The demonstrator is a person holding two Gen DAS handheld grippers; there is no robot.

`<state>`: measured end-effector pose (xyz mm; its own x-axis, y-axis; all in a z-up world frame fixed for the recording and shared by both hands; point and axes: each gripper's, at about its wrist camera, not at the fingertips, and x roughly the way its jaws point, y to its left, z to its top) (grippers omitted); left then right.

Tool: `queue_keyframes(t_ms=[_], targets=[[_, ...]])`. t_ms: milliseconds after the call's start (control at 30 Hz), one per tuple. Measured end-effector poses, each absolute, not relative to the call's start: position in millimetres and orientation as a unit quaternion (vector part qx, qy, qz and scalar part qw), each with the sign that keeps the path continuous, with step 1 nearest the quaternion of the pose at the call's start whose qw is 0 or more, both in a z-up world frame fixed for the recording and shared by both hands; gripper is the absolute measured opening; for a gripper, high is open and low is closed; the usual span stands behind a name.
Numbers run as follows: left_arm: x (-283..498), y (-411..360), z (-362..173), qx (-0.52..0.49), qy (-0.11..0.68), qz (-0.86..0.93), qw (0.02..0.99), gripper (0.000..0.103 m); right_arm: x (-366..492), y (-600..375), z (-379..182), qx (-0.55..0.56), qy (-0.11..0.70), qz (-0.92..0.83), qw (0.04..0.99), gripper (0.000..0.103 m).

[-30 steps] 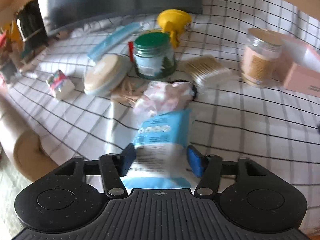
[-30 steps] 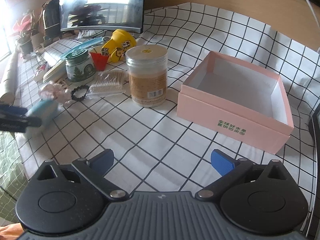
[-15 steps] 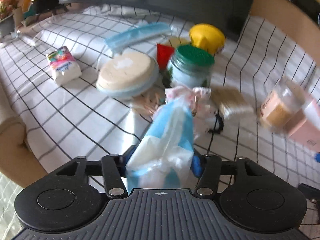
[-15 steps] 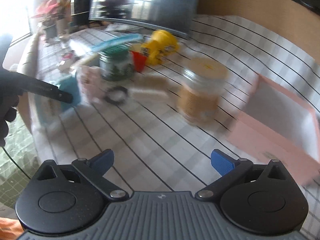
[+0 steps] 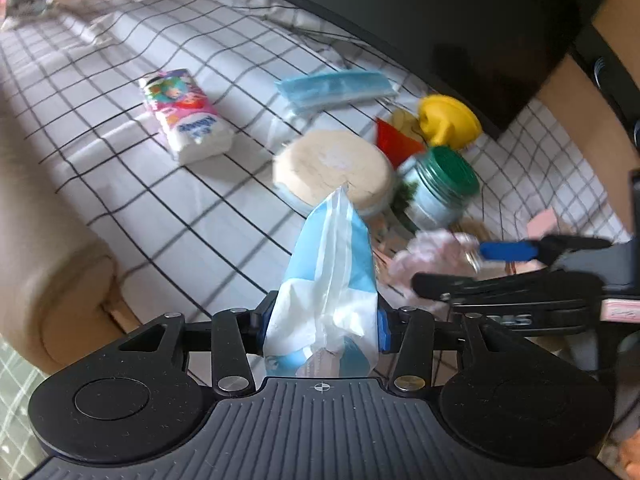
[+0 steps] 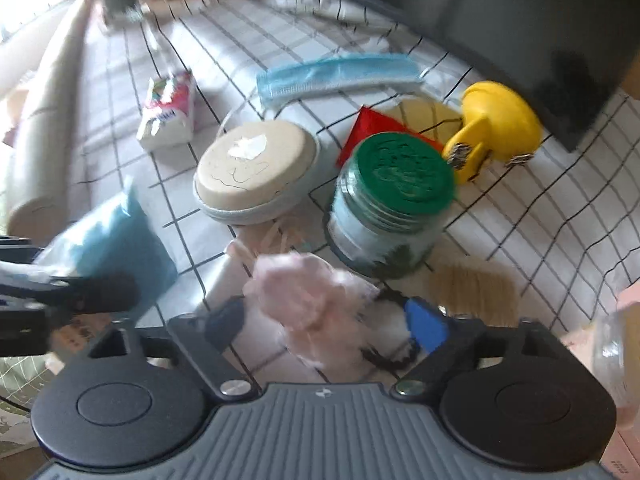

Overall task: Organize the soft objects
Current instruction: 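Grasp the blue tissue pack with the left tool while the right tool grasps the pink scrunchie, then carry both items to the pink box and open both tools to drop them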

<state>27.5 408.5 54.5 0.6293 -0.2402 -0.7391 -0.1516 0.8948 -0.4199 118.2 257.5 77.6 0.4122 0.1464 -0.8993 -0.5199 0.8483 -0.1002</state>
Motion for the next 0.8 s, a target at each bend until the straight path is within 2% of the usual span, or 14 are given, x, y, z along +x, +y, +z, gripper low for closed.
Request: queue_keyframes(t_ms=[67, 100, 133, 200, 433, 800], targets=[[31, 422, 55, -0.24, 0.423, -0.026, 0.873, 0.05, 124, 266, 74, -0.188, 0.515, 0.202, 0.811, 0.059], [34, 427, 56, -0.241, 0.42, -0.025, 0.874, 0.05, 125, 271, 73, -0.194, 0.519, 0.202, 0.808, 0.044], [36, 431, 57, -0.241, 0.418, -0.025, 0.875, 0.05, 126, 273, 73, -0.198, 0.521, 0.202, 0.805, 0.036], [41, 436, 61, -0.237, 0.413, -0.022, 0.879, 0.05, 125, 276, 76, -0.199, 0.523, 0.203, 0.804, 0.027], [63, 426, 95, -0.205, 0.394, -0.005, 0.896, 0.05, 121, 260, 120, -0.189, 0.496, 0.229, 0.816, 0.019], [123, 288, 189, -0.106, 0.325, -0.098, 0.934, 0.05, 135, 121, 258, -0.115, 0.382, 0.146, 0.905, 0.019]])
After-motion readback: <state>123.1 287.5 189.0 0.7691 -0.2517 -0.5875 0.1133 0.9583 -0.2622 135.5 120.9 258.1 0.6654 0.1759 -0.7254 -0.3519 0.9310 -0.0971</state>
